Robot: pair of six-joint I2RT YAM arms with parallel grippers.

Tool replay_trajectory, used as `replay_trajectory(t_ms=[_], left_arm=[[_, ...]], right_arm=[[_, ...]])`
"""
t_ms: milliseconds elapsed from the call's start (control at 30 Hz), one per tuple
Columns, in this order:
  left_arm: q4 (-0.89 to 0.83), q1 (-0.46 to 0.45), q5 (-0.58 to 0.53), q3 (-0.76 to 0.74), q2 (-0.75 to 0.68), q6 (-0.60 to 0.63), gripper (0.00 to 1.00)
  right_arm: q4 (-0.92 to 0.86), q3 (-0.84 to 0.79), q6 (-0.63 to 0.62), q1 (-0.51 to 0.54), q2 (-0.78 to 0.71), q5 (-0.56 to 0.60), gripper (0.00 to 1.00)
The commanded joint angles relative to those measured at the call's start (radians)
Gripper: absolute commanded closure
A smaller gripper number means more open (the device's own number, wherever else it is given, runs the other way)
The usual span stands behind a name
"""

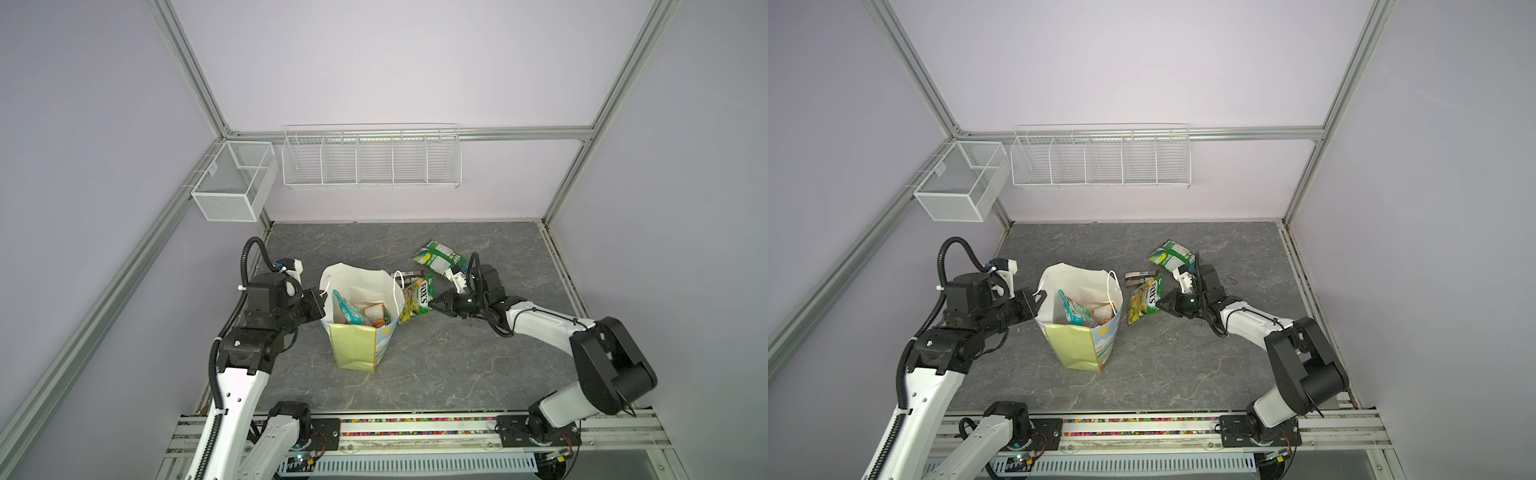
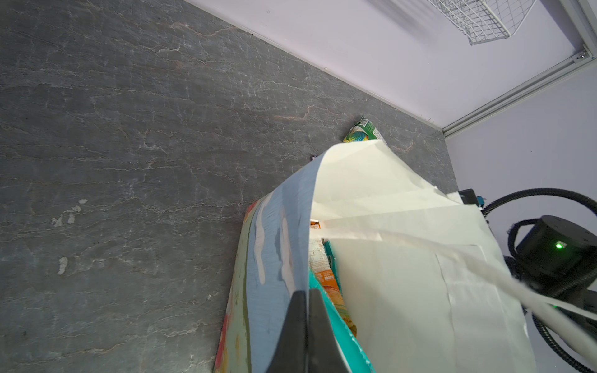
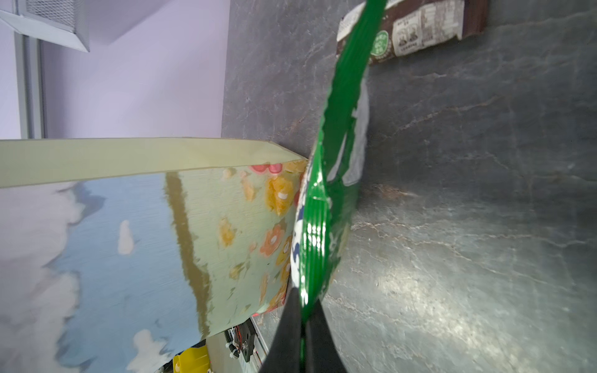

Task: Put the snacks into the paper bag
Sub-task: 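Lift the green Fox's Spring Tea packet off the table with the right gripper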

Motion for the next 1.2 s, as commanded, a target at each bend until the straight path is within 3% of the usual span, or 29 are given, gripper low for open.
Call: replay_trajectory(t_ms=[0, 533, 1167], left_arm=[[0.03, 0.007, 0.012, -0.002, -0.016, -0.003, 1.0], [0.028, 0.007, 0.038, 0.006, -0.014, -0.015, 1.0], [0.044, 0.007, 0.053, 0.015, -0.002, -0.031, 1.0]], right_arm=[[-0.048, 0.033, -0.033, 0.009, -0.08, 0.01, 0.93], [-0.294, 0.173, -0.116, 0.019, -0.358, 0.064, 0.93], [-0.387, 0.289, -0.145, 0.033, -0.506, 0.062, 0.93]])
